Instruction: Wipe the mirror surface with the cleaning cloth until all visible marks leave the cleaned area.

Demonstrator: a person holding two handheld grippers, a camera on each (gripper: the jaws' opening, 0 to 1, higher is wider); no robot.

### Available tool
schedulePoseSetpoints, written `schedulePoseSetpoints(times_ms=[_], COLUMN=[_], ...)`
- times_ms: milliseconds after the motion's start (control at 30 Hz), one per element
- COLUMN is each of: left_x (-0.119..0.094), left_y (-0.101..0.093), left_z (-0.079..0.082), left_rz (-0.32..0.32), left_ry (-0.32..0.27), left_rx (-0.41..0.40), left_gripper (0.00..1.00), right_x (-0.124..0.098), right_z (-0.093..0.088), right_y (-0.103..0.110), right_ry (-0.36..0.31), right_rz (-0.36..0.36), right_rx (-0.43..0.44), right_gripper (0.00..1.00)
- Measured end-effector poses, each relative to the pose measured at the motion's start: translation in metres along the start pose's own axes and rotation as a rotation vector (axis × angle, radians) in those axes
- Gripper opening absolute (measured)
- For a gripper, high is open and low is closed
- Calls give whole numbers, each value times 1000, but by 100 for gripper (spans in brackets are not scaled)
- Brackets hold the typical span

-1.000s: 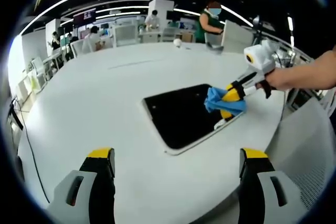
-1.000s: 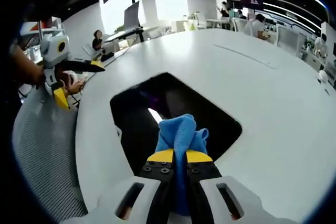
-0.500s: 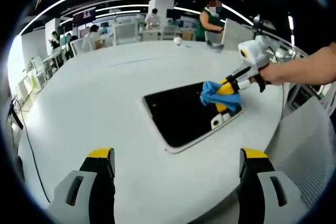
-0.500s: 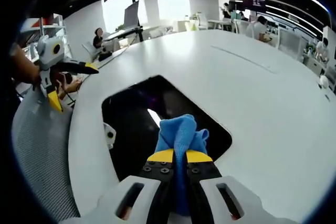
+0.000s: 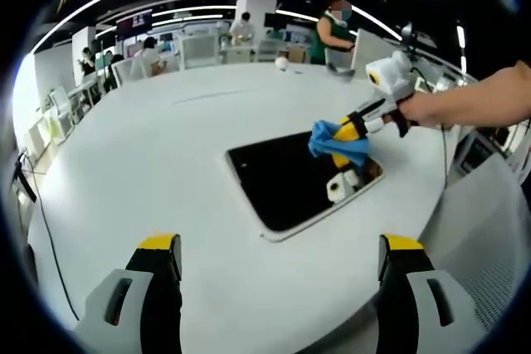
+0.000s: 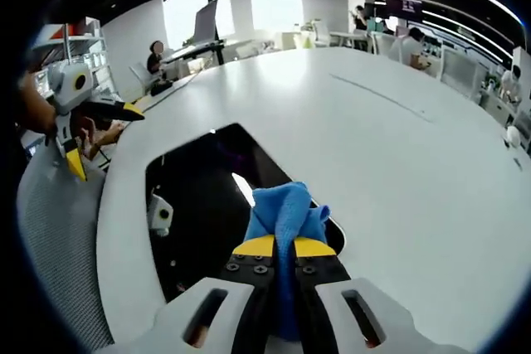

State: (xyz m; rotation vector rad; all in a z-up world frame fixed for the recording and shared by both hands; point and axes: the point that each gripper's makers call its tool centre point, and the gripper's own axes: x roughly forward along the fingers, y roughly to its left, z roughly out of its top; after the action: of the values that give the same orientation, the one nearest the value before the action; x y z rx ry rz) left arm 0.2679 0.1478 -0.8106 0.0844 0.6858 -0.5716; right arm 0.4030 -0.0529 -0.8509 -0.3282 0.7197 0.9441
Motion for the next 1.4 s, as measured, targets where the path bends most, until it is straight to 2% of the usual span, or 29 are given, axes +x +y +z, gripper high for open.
schedulePoseSetpoints(times_ms=[567, 867, 1400], left_x=[0, 1, 3], left_y=[2, 2, 3], left_z=[-2, -2, -4], left_rz=[5, 7, 5], left_ry=[8, 9, 14], left_rx=[-2, -2, 3], left_gripper=[99, 99, 99], right_x=[7, 12, 12], right_z=[9, 12, 12], right_y=[-19, -31, -31], right_ry=[9, -3, -6], right_rz=[-9, -25, -24], right_rx=[-17, 18, 18], right_gripper=[1, 0, 1])
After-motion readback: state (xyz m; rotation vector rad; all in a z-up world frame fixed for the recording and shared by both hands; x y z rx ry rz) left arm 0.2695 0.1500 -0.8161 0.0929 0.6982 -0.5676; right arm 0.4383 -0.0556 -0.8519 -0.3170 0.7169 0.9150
